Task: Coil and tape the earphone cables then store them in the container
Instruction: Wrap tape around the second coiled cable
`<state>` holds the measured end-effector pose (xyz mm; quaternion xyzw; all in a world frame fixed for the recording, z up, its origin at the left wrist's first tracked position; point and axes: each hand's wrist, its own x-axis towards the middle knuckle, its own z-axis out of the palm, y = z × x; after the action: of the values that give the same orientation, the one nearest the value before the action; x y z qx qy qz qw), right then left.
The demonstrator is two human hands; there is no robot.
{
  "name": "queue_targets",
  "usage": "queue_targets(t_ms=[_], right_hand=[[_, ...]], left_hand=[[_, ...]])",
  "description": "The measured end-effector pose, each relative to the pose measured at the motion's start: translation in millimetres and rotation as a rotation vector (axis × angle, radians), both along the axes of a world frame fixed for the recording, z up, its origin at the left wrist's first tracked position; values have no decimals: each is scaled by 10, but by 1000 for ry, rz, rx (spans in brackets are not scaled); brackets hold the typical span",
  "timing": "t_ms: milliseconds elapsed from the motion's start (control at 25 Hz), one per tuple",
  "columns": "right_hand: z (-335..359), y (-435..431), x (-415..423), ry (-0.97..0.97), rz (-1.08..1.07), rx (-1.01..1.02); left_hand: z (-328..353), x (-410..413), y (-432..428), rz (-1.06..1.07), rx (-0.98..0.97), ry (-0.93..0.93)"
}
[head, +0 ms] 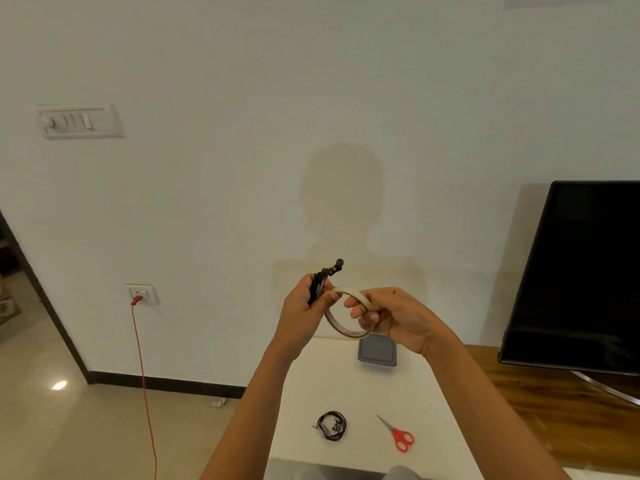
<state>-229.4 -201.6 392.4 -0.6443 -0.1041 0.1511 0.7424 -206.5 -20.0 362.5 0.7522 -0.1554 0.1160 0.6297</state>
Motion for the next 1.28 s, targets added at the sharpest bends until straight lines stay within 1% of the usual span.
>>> queue_targets(t_ms=[120, 280, 400, 640, 760, 880, 1120, 1280], right_hand=[[1, 2, 7, 31, -6, 38], [-5, 28, 31, 52, -62, -18], [-24, 29, 42, 43, -47, -20], [-55, 7, 41, 66, -19, 43], [-47, 17, 52, 79, -51, 21], [-50, 19, 59, 60, -37, 5], [-85, -9, 47, 60, -21, 19], [-73, -1, 47, 85, -57, 27]], left_hand=[[5, 9, 13, 6, 23, -13], [2, 14, 6, 1, 34, -12], [-15, 11, 9, 8, 25, -9], [-21, 35, 25, 10, 28, -2], [-12, 37, 19, 1, 27, -3], [-26, 37, 13, 3, 24, -3], [-61, 41, -6, -1, 23, -6], [-55, 56, -8, -5, 29, -6]])
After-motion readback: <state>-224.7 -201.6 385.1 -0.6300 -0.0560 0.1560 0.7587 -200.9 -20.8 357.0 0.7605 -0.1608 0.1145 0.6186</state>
